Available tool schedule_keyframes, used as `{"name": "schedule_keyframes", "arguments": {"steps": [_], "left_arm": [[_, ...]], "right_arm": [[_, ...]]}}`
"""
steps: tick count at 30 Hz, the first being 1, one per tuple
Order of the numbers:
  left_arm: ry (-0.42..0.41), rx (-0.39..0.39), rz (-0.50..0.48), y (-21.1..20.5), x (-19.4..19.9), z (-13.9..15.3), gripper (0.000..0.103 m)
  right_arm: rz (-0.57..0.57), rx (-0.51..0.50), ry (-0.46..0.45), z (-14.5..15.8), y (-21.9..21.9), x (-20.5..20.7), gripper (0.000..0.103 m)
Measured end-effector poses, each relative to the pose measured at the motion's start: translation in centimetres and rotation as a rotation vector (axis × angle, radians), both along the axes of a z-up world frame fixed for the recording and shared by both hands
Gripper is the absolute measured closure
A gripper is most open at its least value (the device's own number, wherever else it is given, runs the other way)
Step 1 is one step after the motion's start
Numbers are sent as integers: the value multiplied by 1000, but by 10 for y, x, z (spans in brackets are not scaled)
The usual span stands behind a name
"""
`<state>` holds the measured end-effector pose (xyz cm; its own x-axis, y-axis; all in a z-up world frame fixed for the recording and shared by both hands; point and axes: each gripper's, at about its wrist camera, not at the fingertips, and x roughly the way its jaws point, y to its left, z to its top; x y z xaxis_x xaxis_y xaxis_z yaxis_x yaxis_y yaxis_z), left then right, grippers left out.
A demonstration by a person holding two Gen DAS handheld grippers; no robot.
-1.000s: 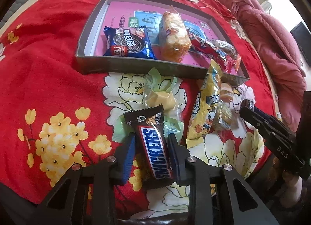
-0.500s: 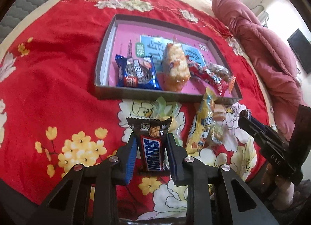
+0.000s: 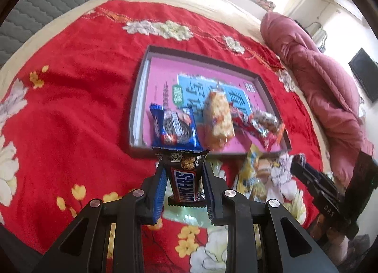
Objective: Organize snacks
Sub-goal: 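Lift both held snacks and carry them over the pink tray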
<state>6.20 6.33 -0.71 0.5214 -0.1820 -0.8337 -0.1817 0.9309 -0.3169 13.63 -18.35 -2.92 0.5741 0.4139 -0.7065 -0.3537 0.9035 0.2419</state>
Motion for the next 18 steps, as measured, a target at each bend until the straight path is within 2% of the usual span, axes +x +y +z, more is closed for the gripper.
{"name": "schedule_keyframes", "arguments": {"steps": [11,18], "left_arm": [[-61,-18,62,12,32,13,73],[-59,-33,80,13,49,9,73]], "right_arm": [[-40,36,-52,8,-8,14,66],[-61,60,-45,8,-14,21,66]]}}
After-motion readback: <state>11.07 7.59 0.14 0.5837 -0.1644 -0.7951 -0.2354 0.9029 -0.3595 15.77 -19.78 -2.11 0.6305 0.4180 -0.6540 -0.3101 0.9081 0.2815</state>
